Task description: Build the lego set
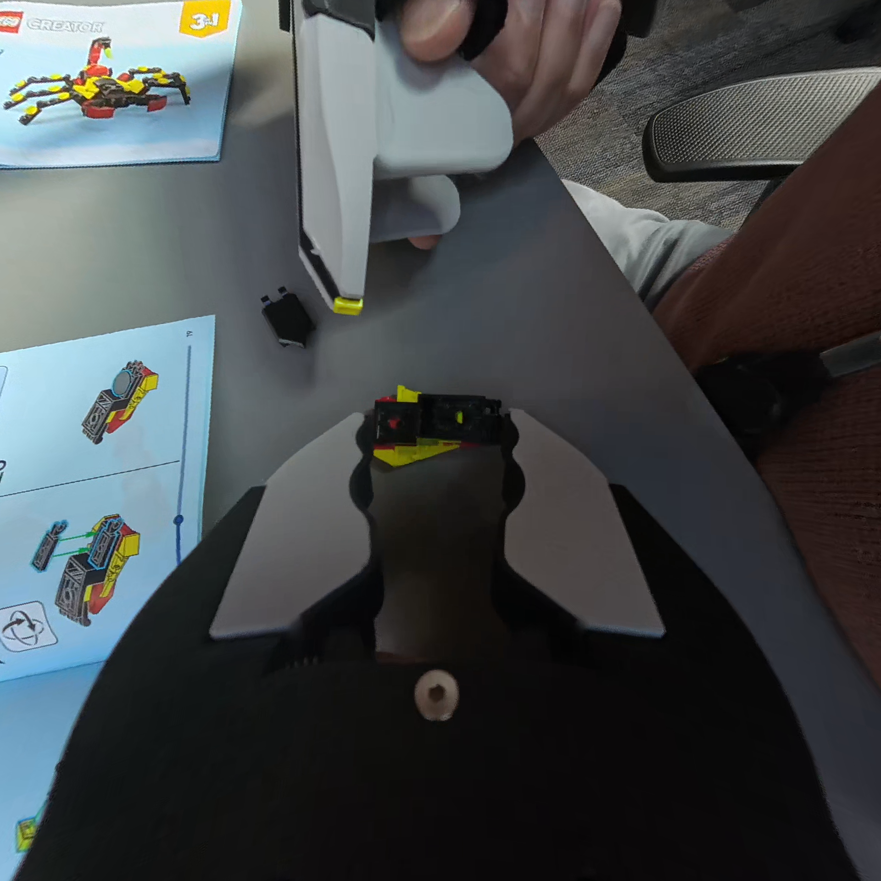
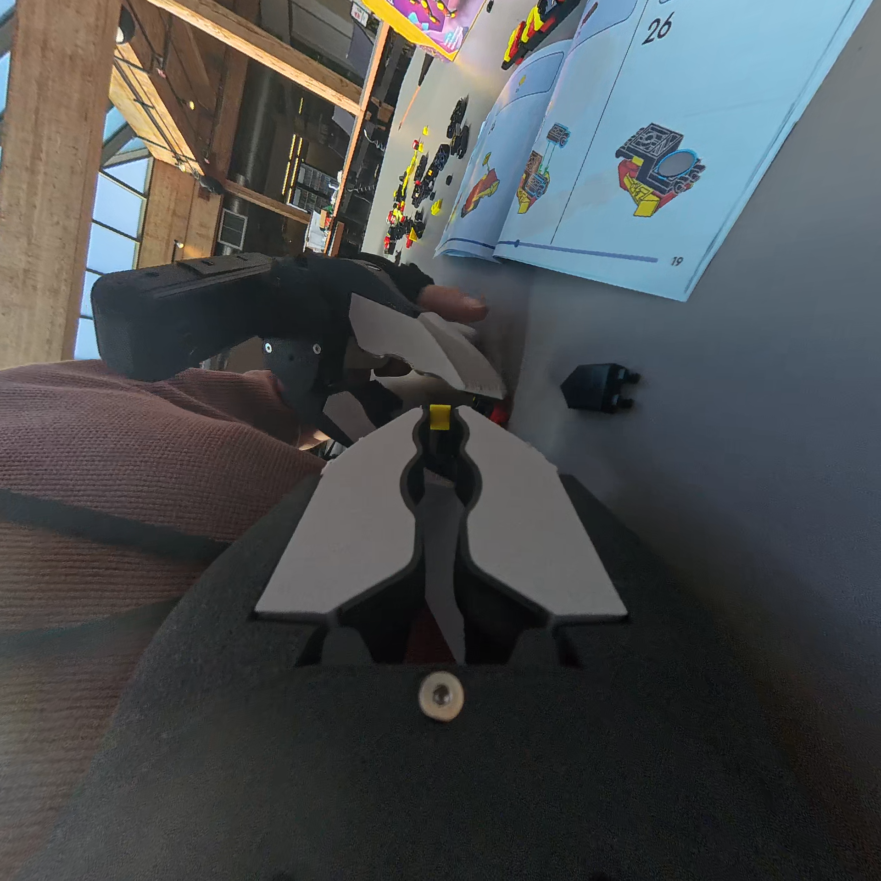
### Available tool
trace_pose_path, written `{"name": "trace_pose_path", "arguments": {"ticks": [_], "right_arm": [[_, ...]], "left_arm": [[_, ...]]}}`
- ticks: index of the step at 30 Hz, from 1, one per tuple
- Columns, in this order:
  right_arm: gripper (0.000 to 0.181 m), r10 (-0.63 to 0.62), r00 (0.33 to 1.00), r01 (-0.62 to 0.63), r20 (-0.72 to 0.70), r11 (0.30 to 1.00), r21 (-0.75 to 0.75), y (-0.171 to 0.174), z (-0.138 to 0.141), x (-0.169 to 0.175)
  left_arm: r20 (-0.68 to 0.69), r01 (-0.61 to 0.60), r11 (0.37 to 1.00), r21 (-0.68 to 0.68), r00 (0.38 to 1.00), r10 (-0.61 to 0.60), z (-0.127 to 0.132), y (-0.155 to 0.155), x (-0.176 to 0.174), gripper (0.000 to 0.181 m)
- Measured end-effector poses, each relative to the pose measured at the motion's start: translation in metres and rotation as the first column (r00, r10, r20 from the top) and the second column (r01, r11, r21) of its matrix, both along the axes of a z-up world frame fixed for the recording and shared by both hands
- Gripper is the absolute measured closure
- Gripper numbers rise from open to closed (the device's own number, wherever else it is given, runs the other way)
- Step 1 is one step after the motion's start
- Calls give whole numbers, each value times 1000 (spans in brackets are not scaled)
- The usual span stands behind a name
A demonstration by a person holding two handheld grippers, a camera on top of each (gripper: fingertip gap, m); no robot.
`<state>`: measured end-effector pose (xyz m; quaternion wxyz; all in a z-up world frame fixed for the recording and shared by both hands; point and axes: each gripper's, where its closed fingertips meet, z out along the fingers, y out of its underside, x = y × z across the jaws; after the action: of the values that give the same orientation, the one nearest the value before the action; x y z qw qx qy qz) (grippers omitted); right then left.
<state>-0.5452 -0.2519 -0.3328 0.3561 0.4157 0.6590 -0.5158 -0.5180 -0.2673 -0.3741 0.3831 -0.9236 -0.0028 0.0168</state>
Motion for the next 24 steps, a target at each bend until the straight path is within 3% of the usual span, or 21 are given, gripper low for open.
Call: {"name": "trace_pose_path", "arguments": {"ticks": [6, 11, 15, 24], "right_arm": [[174, -29, 999, 29, -23, 1000, 10, 7, -1, 1], [174, -57, 994, 57, -97, 998, 5, 9, 6, 10], [174, -92, 986, 89, -137, 996, -29, 14, 15, 14], [174, -96, 993, 87, -67, 988, -132, 15, 19, 23]], "left_arm": [[-27, -13, 1000, 15, 1000, 13, 2, 4, -4, 129], [-205, -22, 985, 169, 977, 57, 38, 20, -1, 129], [-223, 21, 983, 184, 974, 21, 44, 30, 6, 130], [-286, 83, 969, 234, 958, -13, 56, 37, 14, 130]]}}
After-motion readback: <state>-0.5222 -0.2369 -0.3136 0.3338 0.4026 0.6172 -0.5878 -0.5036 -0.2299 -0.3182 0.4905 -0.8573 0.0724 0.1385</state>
